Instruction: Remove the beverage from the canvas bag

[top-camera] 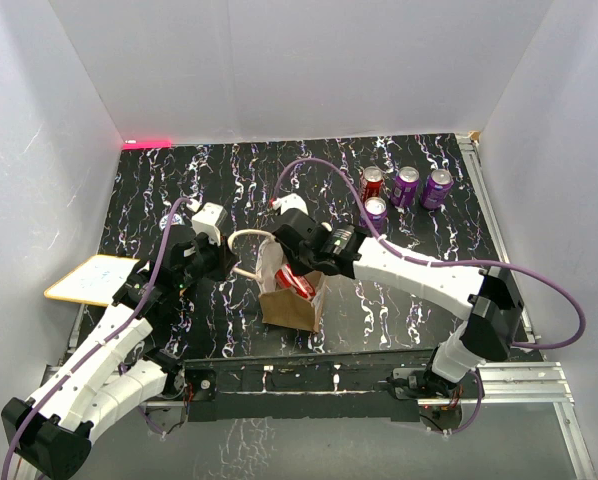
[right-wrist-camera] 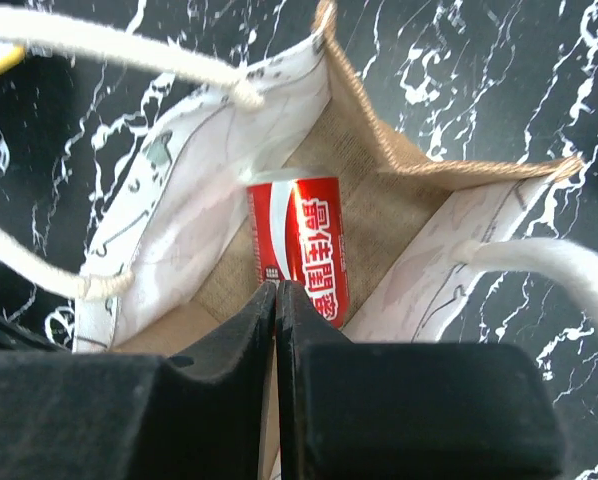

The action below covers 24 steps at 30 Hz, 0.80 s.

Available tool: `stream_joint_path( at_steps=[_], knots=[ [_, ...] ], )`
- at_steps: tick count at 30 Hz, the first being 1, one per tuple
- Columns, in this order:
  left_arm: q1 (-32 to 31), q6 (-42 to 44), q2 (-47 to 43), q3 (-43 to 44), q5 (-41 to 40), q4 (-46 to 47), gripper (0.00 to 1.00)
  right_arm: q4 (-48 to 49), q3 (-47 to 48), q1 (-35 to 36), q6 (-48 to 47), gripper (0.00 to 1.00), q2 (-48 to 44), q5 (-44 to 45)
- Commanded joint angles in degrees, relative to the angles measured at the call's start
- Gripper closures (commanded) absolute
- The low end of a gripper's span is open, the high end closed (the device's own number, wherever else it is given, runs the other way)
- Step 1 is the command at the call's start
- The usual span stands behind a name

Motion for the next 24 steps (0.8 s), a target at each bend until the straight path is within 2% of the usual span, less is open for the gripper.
stream_joint_path(
  at_steps=[1,6,12,16,18,24],
  knots=[
    [0.41,0.28,-0.66,-0.30,-0.73,0.28,1.00,6.55,1.88,-2.03,1.16,0.92,-2.64,2.45],
    [0.41,0.26,-0.79,-0.25,-0.71,0.28,1.00,8.32,2.17,-3.37,-0.27,0.92,-4.18,1.42],
    [0.42,0.31,-1.12,-0.35,-0.64,0.34,1.00,4.68,1.46,-3.40,-3.07,0.92,-2.90,-3.66],
    [0.41,0.10,-0.78,-0.06,-0.14,0.21,1.00,0.16,1.23,-3.32,-5.62,0.77,-0.53,-9.96],
    [0.41,-0.11,-0.91,-0.14,0.91,0.36,1.00,-1.37,0.20,-2.86,-5.52,0.65,0.51,-12.08],
    [0.41,-2.85,0.44,0.99,1.26,-0.27,1.00,7.75,-9.34,0.69,-4.24,0.40,0.03,-19.57]
  ],
)
